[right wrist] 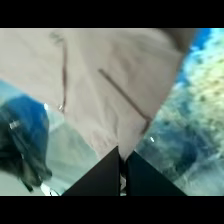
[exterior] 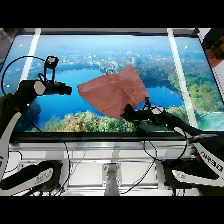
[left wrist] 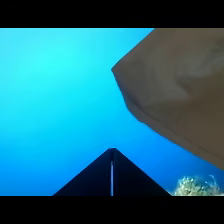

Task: Fold the clothes and pants, and hang the long-sleeved shirts on hangers.

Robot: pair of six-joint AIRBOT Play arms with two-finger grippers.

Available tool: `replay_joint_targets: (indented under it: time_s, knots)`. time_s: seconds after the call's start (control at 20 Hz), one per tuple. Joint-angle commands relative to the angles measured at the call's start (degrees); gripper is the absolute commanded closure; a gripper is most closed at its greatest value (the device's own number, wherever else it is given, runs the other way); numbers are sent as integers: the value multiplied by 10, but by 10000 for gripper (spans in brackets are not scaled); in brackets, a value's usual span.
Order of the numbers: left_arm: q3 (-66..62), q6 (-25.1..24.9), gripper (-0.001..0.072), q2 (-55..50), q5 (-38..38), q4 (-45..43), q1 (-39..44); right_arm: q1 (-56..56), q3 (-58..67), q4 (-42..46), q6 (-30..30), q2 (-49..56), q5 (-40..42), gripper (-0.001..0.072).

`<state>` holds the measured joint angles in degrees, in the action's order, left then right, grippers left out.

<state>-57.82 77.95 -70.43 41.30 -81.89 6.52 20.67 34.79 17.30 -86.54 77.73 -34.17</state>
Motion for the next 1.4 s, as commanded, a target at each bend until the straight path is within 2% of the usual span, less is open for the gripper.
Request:
replay_joint_targets:
  time_s: [0.0, 0.05, 0.15, 0.3, 0.4, 0.45, 0.5, 0.55, 0.6, 0.75, 0.85, 0.95, 1.2, 1.35]
  knots:
    - [12, -1, 701, -11, 3, 92, -10, -66, -1, 100, -16, -48, -31, 702]
    - [25, -3, 701, -16, 3, 130, -18, -107, -1, 146, -27, -68, -48, 703]
    - [64, -54, 701, -25, 3, 234, -31, -203, -1, 203, -21, -94, -115, 703]
    - [134, -84, 699, -42, 3, 400, -29, -296, 0, 208, 54, -93, -213, 703]
    - [179, -109, 698, -51, 4, 504, -24, -309, 0, 209, 68, -93, -223, 703]
    - [196, -109, 674, -53, 4, 541, -23, -309, 0, 209, 73, -93, -221, 703]
    - [208, -109, 506, -56, 7, 568, -22, -309, 0, 208, 83, -93, -223, 703]
    - [213, -109, 295, -60, 16, 600, -22, -309, 1, 208, 86, -93, -226, 702]
    - [214, -109, 241, -64, 21, 626, -21, -309, 1, 206, 94, -93, -227, 702]
    - [214, -112, 241, -80, 12, 708, -16, -309, 1, 205, 98, -93, -231, 703]
    - [214, -137, 240, -96, -4, 749, -7, -308, 1, 204, 98, -93, -233, 703]
    - [214, -139, 240, -117, -17, 785, 8, -309, 1, 204, 98, -93, -233, 703]
    - [214, -139, 240, -157, -38, 798, 26, -308, 1, 199, 98, -93, -233, 702]
    - [213, -149, 261, -170, -53, 844, 26, -308, 1, 197, 98, -93, -233, 702]
